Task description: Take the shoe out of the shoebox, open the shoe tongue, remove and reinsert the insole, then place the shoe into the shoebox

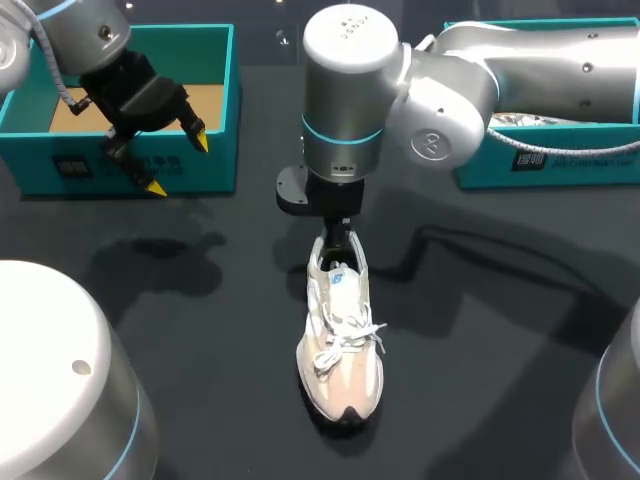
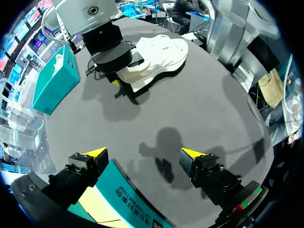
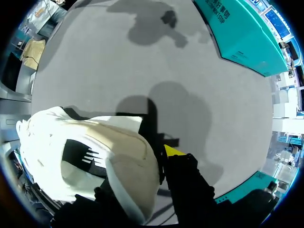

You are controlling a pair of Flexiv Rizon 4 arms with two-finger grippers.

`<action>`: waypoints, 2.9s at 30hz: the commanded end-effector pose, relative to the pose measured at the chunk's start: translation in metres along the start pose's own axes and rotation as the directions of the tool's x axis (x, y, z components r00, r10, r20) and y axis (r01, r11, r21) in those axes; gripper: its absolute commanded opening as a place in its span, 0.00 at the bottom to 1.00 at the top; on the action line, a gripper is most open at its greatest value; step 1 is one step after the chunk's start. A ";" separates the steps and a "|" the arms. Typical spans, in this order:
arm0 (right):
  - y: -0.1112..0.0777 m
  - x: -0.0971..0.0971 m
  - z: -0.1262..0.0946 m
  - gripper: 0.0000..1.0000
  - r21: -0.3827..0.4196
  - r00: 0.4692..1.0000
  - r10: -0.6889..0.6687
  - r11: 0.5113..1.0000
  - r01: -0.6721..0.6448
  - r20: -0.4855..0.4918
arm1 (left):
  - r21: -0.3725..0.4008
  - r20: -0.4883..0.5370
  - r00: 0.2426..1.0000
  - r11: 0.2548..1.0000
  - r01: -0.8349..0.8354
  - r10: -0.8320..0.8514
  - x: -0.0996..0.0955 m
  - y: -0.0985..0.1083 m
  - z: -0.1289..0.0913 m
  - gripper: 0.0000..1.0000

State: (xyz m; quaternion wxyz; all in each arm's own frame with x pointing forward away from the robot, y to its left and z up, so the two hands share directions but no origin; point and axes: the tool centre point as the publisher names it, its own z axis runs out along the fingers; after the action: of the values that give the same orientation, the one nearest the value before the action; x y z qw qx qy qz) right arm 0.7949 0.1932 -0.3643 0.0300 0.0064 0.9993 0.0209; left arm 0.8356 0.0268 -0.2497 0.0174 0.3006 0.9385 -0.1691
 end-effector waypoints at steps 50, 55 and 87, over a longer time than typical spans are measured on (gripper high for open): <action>-0.154 -0.145 -0.239 0.00 0.202 0.993 -0.039 0.979 0.015 0.113 | -0.002 0.000 1.000 1.000 0.000 0.000 0.001 0.000 0.000 1.00; -0.206 -0.186 -0.247 0.00 0.215 0.988 -0.079 0.975 0.050 0.130 | -0.002 0.000 1.000 1.000 0.000 0.000 0.001 0.000 0.000 1.00; -0.449 -0.362 -0.219 0.00 0.199 0.984 -0.145 0.972 0.122 0.107 | -0.002 0.000 1.000 1.000 0.000 0.000 0.001 0.000 0.000 1.00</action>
State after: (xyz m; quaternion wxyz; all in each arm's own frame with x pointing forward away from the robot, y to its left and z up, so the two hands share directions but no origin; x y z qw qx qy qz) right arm 1.1243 -0.2607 -0.1409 0.1034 -0.0575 0.9886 -0.0927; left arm 0.8356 0.0268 -0.2497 0.0174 0.3006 0.9385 -0.1691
